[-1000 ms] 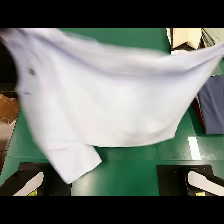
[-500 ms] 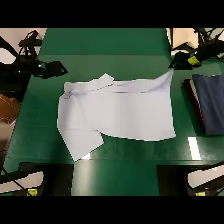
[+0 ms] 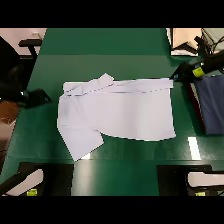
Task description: Fold the shirts.
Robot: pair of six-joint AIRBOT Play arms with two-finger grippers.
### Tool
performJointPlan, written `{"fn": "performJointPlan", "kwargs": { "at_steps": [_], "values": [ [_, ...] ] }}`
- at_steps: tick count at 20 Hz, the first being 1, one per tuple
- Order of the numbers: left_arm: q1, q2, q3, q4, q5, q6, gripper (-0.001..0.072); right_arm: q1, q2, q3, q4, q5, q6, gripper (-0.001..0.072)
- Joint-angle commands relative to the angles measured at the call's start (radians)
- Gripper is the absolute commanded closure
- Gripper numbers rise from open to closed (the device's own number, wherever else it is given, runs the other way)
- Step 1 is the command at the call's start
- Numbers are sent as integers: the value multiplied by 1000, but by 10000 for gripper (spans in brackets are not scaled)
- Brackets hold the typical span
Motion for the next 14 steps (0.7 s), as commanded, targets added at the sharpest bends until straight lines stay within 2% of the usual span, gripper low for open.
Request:
{"fn": "performJointPlan", "kwargs": {
  "at_steps": [1, 5, 10, 14],
  "values": [
    [23, 85, -243, -10, 43, 4, 109, -8, 138, -209, 16, -90, -11, 328],
    [16, 84, -360, -129, 147, 68, 109, -8, 221, -316, 16, -102, -10, 328],
    [-92, 80, -385, -127, 220, 48, 109, -12, 280, -378, 14, -105, -10, 329],
    [-107, 80, -385, -127, 219, 47, 120, -79, 354, -502, 10, -97, -10, 328]
  ]
}}
